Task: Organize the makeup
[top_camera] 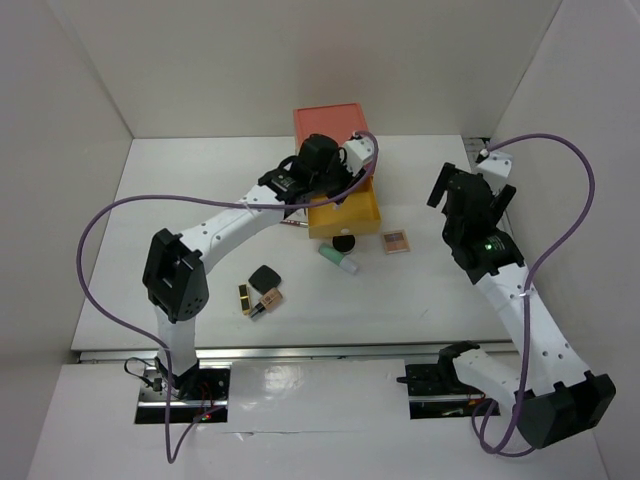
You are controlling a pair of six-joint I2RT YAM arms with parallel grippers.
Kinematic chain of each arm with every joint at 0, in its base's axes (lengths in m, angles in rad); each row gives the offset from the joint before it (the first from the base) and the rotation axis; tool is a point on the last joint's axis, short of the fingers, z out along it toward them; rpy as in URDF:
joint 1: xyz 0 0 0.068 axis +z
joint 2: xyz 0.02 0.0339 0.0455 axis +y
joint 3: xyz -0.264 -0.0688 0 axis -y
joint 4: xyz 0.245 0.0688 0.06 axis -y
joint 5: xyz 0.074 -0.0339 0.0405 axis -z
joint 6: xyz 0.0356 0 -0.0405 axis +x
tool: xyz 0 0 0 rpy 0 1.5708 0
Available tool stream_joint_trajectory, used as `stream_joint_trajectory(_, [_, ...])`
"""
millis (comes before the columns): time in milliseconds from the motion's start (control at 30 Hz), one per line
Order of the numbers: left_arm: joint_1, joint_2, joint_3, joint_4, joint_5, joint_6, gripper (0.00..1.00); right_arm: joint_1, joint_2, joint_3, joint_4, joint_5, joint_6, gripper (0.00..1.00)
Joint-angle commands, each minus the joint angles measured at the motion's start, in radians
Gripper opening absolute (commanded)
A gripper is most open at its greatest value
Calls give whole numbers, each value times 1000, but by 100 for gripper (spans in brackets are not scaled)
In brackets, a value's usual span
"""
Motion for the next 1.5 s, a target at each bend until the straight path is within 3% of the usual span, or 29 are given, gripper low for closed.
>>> stream_joint_trajectory(0, [-1, -5, 57, 13, -23, 30, 46, -62, 14, 52, -12, -148, -19, 100])
stream_joint_trajectory(33, [-1, -5, 57, 13, -34, 30, 54, -76, 25, 52, -21, -157, -19, 100])
stream_joint_trajectory(100, [-1, -5, 57, 13, -34, 20, 54, -76, 25, 62, -21, -187, -39, 100])
stream_joint_trajectory(200, [-1, -15, 57, 13, -34, 20, 65, -76, 25, 62, -10, -226, -62, 100])
stream_joint_trajectory(333, [-1, -64, 47, 4, -34, -22, 69, -76, 25, 72, 41, -318, -133, 100])
stream_joint_trajectory(400, [-1, -145, 14, 19, -55, -55, 78, -36, 34, 98, 58, -407, -197, 100])
stream_joint_trajectory(433, [-1, -181, -30, 30, -99, -75, 95, -18, 45, 111, 83, -446, -226, 100])
stream_joint_trajectory(467, [-1, -262, -57, 30, -126, -132, 100, 29, 54, 111, 95, -483, -281, 100])
stream_joint_trajectory(567, [32, -396, -176, 7, -266, -286, 100, 163, 120, 143, 120, -612, -402, 100])
stream_joint_trajectory(667, [106, -559, -290, -173, -441, -587, 100, 293, 221, 209, 120, -594, -507, 100])
stream_joint_trajectory(700, [126, -593, -319, -241, -478, -768, 100, 356, 247, 227, 120, -594, -580, 100])
stream_joint_trajectory(833, [265, -748, -538, -430, -562, -1037, 100, 398, 457, 368, 82, -772, -674, 100])
stream_joint_trajectory(933, [350, -841, -653, -557, -562, -1164, 100, 450, 581, 506, 0, -800, -726, 92])
stream_joint_trajectory(1033, [459, -936, -719, -576, -536, -1165, 100, 478, 777, 606, -43, -835, -774, 88])
stream_joint_trajectory(1267, [583, -1045, -810, -587, -388, -1106, 100, 475, 1133, 948, -199, -924, -837, 82])
stream_joint_trajectory(1400, [617, -1045, -822, -611, -347, -1076, 100, 485, 1290, 1124, -253, -912, -837, 64])
stream_joint_trajectory(1467, [626, -1045, -822, -611, -321, -1062, 100, 485, 1367, 1169, -276, -898, -855, 64])
